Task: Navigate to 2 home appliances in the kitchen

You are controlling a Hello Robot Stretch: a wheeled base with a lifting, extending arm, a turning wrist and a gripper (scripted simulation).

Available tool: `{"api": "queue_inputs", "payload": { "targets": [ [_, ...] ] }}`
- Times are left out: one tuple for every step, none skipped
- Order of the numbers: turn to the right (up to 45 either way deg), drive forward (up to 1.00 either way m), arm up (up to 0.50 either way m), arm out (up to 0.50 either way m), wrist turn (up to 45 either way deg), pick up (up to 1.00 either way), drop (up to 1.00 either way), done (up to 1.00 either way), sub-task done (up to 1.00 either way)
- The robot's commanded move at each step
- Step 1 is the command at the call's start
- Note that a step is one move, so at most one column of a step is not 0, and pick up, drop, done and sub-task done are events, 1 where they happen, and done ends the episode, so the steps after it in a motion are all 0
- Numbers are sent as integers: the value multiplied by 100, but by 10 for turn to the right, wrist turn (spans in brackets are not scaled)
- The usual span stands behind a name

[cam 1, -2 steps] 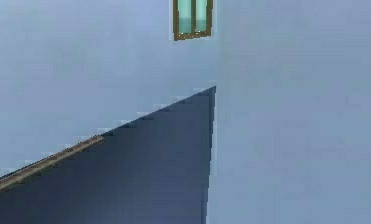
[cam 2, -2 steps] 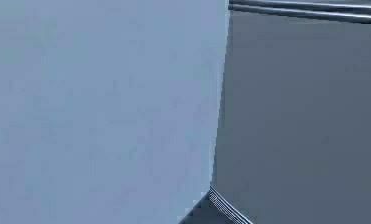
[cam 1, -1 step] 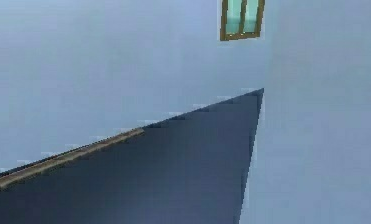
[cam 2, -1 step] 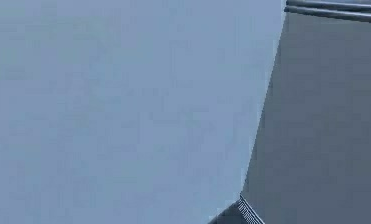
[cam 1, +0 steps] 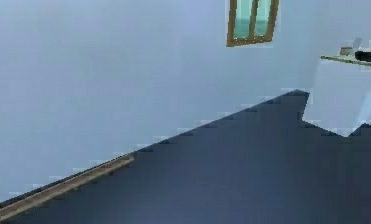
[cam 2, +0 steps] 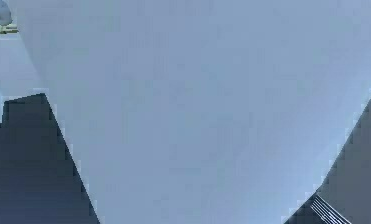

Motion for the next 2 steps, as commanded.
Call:
{"api": "queue_inputs", "payload": {
  "targets": [
    [0,20,0,0,0,0,0,0,0],
    [450,0,0,0,0,0,0,0,0]
  ]
}}
